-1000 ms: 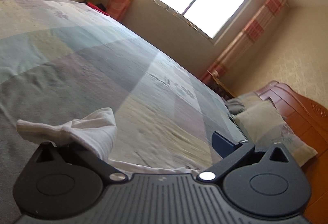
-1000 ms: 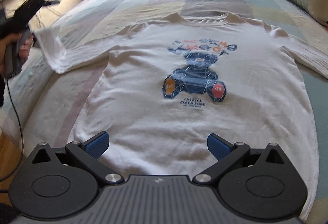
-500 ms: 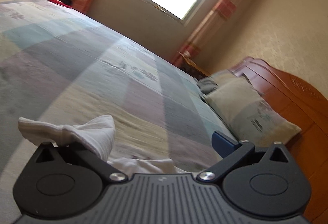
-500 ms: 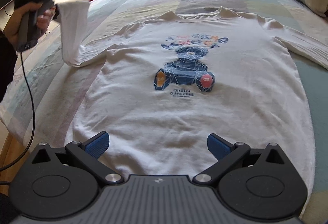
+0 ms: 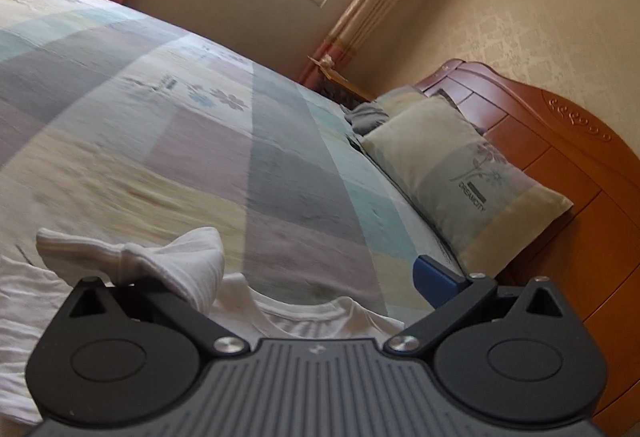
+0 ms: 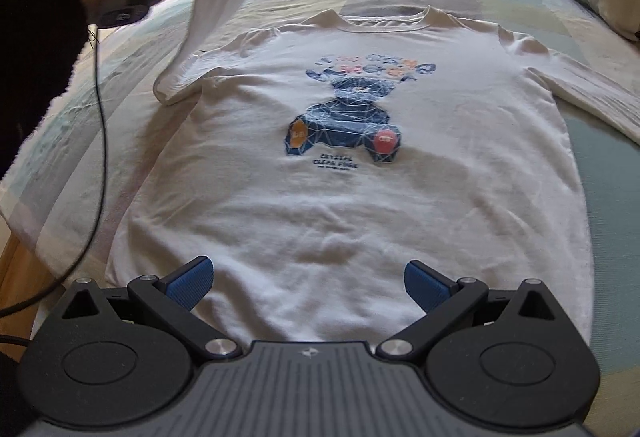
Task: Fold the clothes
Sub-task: 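Carry the sleeve cuff across the sweatshirt body toward the collar with left gripper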
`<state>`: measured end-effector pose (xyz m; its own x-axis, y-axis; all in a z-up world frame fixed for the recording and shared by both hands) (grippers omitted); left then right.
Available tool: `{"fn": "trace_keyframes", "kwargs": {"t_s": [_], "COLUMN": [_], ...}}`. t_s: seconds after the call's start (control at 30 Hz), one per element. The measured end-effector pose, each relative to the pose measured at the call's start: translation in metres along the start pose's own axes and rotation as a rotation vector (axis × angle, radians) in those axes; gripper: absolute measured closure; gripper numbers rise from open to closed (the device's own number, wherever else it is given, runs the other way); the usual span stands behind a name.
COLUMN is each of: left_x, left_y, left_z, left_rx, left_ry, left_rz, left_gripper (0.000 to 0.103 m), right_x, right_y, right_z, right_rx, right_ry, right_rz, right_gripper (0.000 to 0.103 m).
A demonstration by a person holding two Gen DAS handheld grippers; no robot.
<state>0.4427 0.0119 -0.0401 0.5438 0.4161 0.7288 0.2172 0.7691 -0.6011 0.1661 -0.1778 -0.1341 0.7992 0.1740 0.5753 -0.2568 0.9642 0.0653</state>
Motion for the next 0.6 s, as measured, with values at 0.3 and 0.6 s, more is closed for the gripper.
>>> {"fn": "trace_keyframes", "kwargs": {"t_s": [0.3, 0.6], "left_x": [-0.035, -0.058], "left_y": [-0.026, -0.059], "left_z": [-0.045, -0.087], "left_rx": [-0.027, -0.064], "left_ry": [-0.012, 0.023], "left_rz": [0.007, -0.031], "left_gripper": [0.001, 0.001], "right_x": [-0.008, -0.013], "right_y": [-0.022, -0.044], "right_z": [-0.003, 0.000], "right_rx": [-0.007, -0.036], "right_ry": [0.014, 0.021], "right_rz": [0.011, -0.024], "right_gripper": [0.000, 0.000]}}
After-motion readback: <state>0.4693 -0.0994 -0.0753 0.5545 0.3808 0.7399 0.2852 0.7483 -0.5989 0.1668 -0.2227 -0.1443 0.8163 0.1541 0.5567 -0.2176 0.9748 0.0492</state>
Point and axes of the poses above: each gripper's, at about its wrist camera, not at the fingertips, and z roughly against the way its jaws point, y to its left, x to its top, the point moved 9 cm from there along -z, roughly the way its jaws point, and after that the axes turned 13 degrees about -x, right-handed, at the moved point
